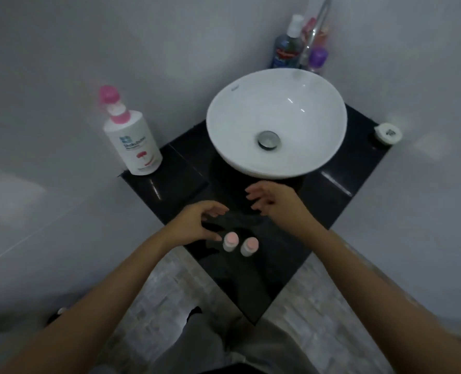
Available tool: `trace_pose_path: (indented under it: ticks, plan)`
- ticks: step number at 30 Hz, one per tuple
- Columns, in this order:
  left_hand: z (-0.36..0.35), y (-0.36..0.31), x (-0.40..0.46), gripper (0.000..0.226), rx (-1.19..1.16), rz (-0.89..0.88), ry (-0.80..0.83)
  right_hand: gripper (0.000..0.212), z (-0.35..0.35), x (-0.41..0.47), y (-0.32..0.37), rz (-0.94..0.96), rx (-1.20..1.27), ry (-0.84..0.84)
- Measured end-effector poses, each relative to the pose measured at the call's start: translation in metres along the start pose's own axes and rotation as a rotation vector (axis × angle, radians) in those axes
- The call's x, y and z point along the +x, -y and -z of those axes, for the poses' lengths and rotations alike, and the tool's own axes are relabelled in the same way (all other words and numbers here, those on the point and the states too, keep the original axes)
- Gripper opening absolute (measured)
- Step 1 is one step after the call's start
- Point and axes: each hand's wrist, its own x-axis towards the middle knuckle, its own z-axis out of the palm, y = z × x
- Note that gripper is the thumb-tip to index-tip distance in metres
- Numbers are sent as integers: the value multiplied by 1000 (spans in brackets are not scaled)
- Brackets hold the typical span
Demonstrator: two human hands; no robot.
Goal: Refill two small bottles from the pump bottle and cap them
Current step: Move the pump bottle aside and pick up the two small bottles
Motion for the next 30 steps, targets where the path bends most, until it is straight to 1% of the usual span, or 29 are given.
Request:
trace_pose_path:
  ticks: [2, 4, 6, 8, 11, 15, 20, 24, 27, 30]
  plan:
    - [-17, 7, -2, 67, 30, 27, 26, 50, -8, -21, -30, -31, -58, 8]
    - [-29, 13, -5, 67, 37, 47, 33, 54, -19, -37, -52, -86, -80, 57]
    - [-39, 15, -8, 62, 40, 42, 12, 61, -32, -47, -64, -147, -68, 99]
    - [-47, 16, -11, 55, 50, 36, -43, 63, -45, -53, -70, -163, -38, 68]
    - [-56, 17, -14, 45, 48, 24, -134, 51, -58, -55, -71, -150, -9, -26]
    - [-63, 16, -17, 36, 65, 9, -196, 35, -68, -51, -69, -124, -19, -84]
    - [-64, 12, -24, 33, 47, 16, -293, 32, -66, -45, -60, -102, -88, -70]
    - [-45, 11, -30, 33, -10, 47, -440, 32, -62, -23, -37, -34, -66, -33]
    - [-17, 10, -32, 34, -60, 84, -593, 32, -63, 8, -11, 25, -81, 11]
    - [16, 10, -32, 35, -49, 144, -752, 28, -72, 45, 17, 101, -88, 37]
